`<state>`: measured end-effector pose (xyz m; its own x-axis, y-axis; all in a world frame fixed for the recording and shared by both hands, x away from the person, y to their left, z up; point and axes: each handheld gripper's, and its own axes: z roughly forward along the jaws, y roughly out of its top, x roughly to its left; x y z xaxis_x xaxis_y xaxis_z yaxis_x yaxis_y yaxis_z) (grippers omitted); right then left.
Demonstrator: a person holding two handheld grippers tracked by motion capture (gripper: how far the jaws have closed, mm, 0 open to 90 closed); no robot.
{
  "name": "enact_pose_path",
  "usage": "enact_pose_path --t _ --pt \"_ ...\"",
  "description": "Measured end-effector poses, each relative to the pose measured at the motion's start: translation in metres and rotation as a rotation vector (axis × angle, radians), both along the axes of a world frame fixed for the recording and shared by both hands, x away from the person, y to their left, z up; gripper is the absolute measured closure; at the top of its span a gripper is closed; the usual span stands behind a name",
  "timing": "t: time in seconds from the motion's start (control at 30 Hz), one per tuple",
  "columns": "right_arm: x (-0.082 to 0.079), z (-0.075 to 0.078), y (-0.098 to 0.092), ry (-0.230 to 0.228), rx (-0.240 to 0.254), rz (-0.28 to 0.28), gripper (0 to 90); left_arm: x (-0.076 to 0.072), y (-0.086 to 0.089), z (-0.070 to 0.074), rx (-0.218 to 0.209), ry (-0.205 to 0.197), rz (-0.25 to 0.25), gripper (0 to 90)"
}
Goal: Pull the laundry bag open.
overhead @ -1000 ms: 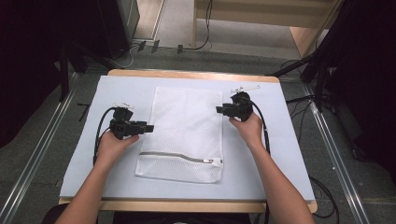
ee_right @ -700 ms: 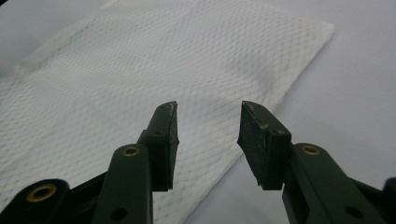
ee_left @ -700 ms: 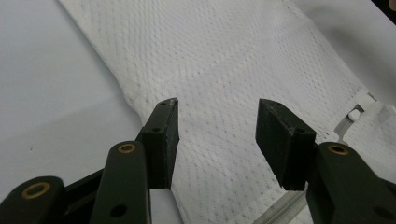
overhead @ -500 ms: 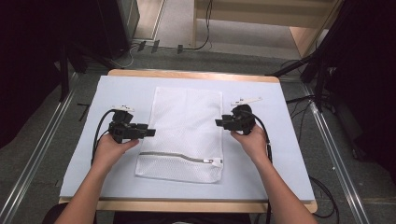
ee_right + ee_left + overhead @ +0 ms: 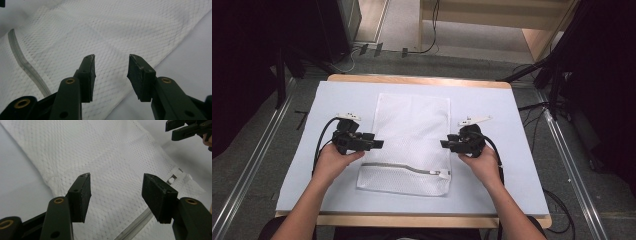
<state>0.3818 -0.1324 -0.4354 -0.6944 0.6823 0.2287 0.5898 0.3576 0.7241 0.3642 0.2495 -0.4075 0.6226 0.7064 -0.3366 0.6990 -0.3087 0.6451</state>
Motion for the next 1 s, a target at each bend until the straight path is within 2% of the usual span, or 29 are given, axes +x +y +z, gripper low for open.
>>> enact_pose_path --t 0.27,0.4,0.57,0.67,1.0 --pt "-0.019 -0.003 0.001 0.015 0.0 0.045 64.3 -0.002 -0.016 0.0 0.009 -0.002 -0.049 39.8" --pt "-0.026 -0.006 0.004 0.036 -0.013 0.068 70.3 -0.004 -0.022 0.002 0.015 -0.008 -0.065 40.0" --pt "-0.036 -0.005 0.005 0.031 -0.019 0.096 75.9 -0.006 -0.031 0.003 0.003 -0.02 -0.082 40.3" --pt "-0.041 -0.007 0.004 0.027 -0.032 0.111 78.9 -0.006 -0.038 0.003 0.002 -0.012 -0.095 40.1" --pt "-0.048 -0.017 -0.001 0.086 -0.06 0.171 90.0 -0.004 -0.059 0.0 0.002 -0.014 -0.155 40.5"
